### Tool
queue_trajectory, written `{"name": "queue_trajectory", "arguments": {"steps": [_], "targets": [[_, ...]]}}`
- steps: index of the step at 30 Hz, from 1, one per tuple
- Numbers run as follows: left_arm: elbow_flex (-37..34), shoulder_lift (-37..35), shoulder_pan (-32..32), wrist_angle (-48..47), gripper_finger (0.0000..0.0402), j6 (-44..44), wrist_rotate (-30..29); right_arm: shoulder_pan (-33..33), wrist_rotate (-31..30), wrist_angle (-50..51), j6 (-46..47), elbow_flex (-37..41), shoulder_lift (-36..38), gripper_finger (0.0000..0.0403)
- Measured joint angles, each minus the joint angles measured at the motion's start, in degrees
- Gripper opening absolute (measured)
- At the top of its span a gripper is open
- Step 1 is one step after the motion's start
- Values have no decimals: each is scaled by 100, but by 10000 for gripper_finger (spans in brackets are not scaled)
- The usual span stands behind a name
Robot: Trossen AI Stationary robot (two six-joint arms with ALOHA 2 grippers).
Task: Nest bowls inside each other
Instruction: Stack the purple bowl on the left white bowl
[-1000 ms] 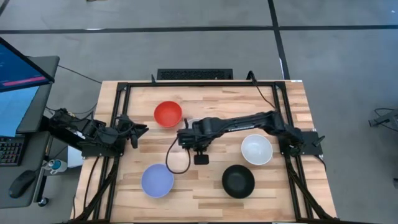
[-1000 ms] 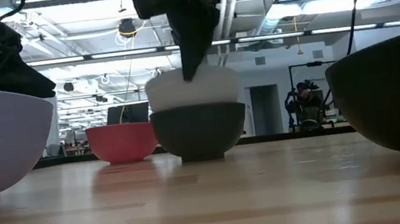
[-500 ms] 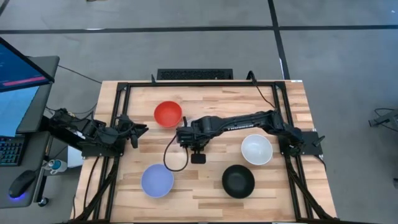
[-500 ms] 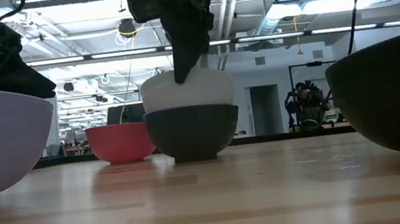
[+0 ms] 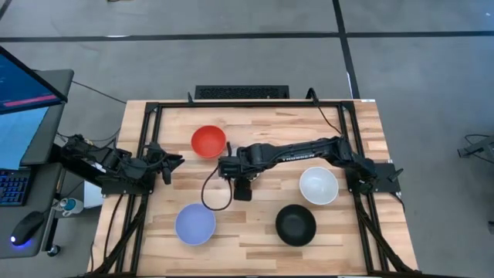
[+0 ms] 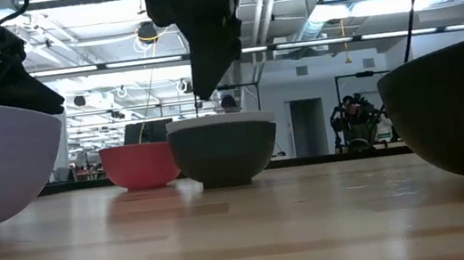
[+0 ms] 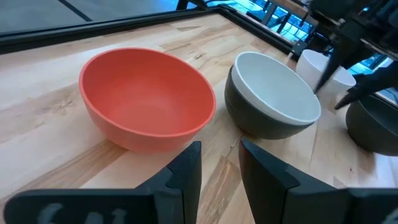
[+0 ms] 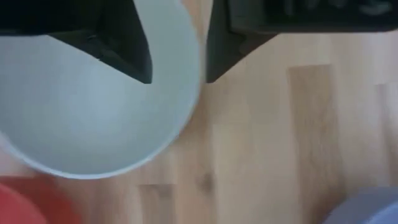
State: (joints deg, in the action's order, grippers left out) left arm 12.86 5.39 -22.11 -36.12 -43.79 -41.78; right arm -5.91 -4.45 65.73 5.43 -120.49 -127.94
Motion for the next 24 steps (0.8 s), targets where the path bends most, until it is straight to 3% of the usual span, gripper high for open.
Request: {"name": "queue_trajectory", "arguments": {"steps": [8, 17, 20, 24], "targets": [[0, 0, 0, -2, 98, -24, 52, -240, 121, 100, 359, -258, 211, 232], [0, 230, 0, 107, 98, 80, 432, -508, 443, -594, 798, -1045, -48, 228], [0, 352, 0, 443, 98, 300, 979, -386, 505, -408, 840, -999, -198, 224], [2, 648, -2, 769, 98, 48, 2269, -326, 266, -150, 818, -1030, -124, 224]]}}
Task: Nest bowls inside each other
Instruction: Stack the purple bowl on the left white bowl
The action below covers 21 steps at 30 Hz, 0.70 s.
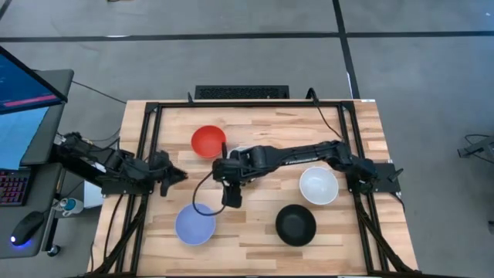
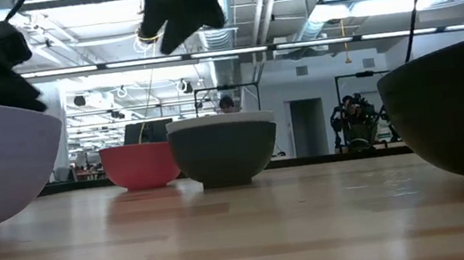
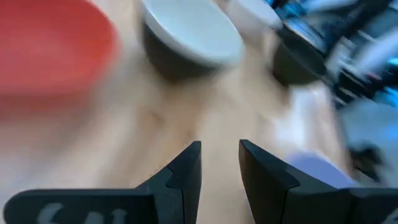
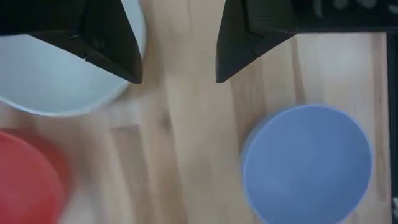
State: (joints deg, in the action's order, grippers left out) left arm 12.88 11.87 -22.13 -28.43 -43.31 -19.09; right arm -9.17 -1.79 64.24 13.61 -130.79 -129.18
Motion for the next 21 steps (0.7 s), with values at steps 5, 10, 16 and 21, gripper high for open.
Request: {"name": "queue_trajectory", "arguments": {"steps": [5, 10, 16, 21], "targets": [[361, 676, -55, -107, 98, -957, 1305, -20, -266, 701, -9, 18, -8, 224], [1636, 2147, -216, -1616, 98, -966, 1000, -1, -901, 1507, -11, 29, 11, 228], [2582, 4155, -353, -2079, 98, -858, 1159, 70, -1335, 1831, -162, 175, 3, 241], [3038, 5364, -647, -1720, 105, -877, 1219, 97, -1925, 2077, -246, 175, 160, 245]]}}
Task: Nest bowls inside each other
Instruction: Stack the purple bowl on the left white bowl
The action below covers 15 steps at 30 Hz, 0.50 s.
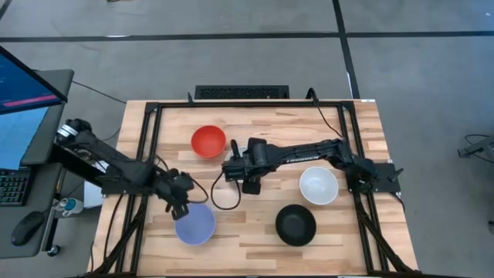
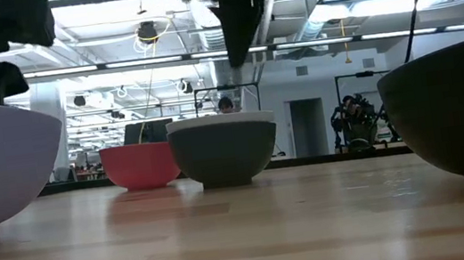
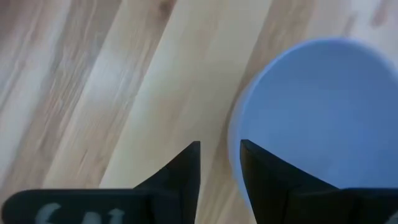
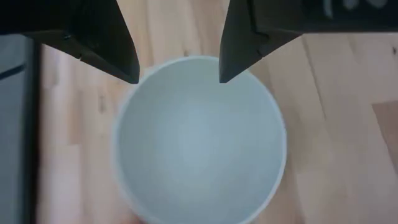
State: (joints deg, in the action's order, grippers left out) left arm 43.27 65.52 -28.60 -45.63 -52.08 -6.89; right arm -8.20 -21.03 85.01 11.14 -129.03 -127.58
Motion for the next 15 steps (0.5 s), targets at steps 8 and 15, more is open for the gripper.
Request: {"name": "queue_trajectory", "arguments": {"steps": [8, 15], "targets": [[164, 659, -450, 490, 122, -554, -154, 256, -616, -153, -16, -13, 1133, 245], [151, 930, -478, 490, 129, -734, -215, 738, -796, -14, -7, -13, 2061, 245]]}}
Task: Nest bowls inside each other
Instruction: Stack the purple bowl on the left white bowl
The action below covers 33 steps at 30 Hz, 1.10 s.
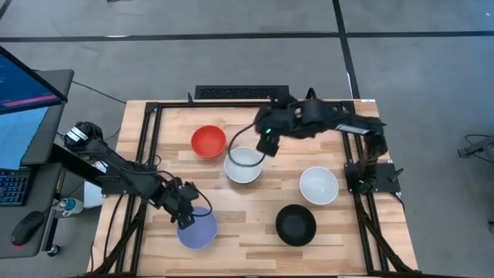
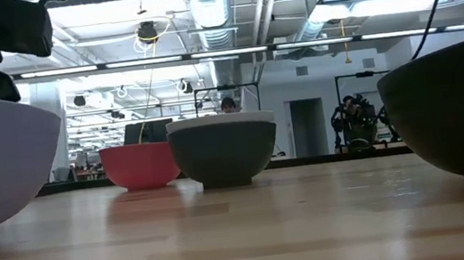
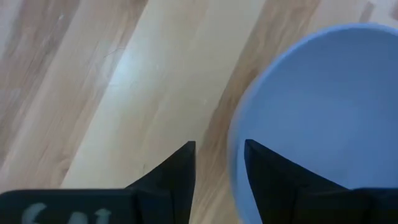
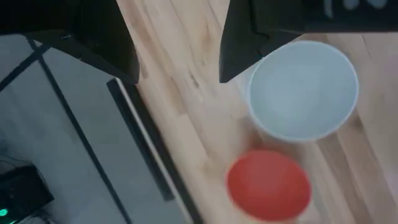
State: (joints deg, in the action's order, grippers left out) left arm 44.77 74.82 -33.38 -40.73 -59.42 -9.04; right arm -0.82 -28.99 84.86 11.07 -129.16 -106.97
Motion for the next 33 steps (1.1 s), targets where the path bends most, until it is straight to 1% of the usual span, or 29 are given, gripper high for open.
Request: {"name": "queue_trajectory", "arguments": {"steps": [2, 5, 10, 13, 18, 21, 25, 26, 31, 33], "targets": [[0, 29, 8, 114, 129, -38, 106, 77, 3, 89, -1, 7, 169, 245], [0, 20, 6, 232, 129, -92, 112, 202, -77, 201, -29, 4, 361, 245], [0, 78, 8, 181, 128, -34, 217, 407, -133, 418, -101, 11, 467, 245], [0, 309, 6, 183, 126, 48, 262, 464, -132, 506, -104, 7, 488, 245], [0, 890, 8, 319, 124, 262, 506, 483, -124, 511, -256, 7, 462, 245], [12, 968, 19, 475, 99, 346, 604, 483, -121, 513, -373, 7, 462, 245], [105, 865, 161, 416, 21, 576, 644, 537, -109, 513, -411, 7, 458, 245], [146, 819, 214, 400, 12, 636, 653, 568, -109, 513, -420, 7, 458, 245], [455, 616, 597, 274, 3, 962, 749, 765, -109, 513, -571, 7, 456, 245], [677, 580, 817, 24, 2, 1210, 755, 859, -109, 513, -646, 7, 456, 245]]}}
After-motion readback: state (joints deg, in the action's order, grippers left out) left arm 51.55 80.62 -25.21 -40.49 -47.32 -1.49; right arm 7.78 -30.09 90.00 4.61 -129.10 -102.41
